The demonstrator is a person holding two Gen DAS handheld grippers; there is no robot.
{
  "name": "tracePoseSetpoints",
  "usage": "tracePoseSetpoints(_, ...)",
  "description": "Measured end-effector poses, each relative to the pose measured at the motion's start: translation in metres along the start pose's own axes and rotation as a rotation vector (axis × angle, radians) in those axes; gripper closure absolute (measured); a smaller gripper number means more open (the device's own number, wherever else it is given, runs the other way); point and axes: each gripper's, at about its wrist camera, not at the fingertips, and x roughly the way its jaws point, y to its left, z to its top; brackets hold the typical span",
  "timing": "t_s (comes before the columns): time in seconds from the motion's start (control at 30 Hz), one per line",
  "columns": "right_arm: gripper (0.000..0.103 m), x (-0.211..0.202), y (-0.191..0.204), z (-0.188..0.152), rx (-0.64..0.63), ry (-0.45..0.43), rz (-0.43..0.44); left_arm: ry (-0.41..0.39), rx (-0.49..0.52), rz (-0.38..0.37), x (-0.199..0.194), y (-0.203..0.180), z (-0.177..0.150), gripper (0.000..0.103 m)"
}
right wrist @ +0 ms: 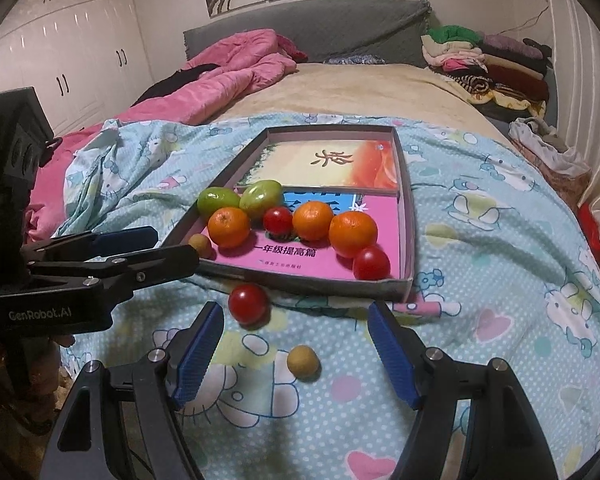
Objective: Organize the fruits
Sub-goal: 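Withdraw both tools toward the last red tomato and the kiwi, then grasp the last red tomato with the left tool while the right tool grasps the small kiwi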
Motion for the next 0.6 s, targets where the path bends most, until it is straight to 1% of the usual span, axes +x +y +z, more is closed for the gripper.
tracePoseSetpoints(0.27,0.029,0.005,0.0,-0.004,0.006,0.035,-0.004,0.031,0.001,-0.013,0.007,0.0,-0.002,0.027)
tracePoseSetpoints(0.47,0.03,0.019,0.001,-0.01,-0.003,0.104,-0.008,0.066,-0.004,-0.024,0.015,0.0,-0.004,0.027)
tracePoseSetpoints(0.53,0.036,0.025,0.0,-0.012,0.001,0.131,-0.01,0.077,-0.006,-0.036,0.018,0.0,-0.005,0.027)
tracePoseSetpoints(0.6,0.045,0.029,-0.002,-0.013,0.008,0.151,0.002,0.089,-0.005,-0.042,0.021,-0.001,-0.006,0.027)
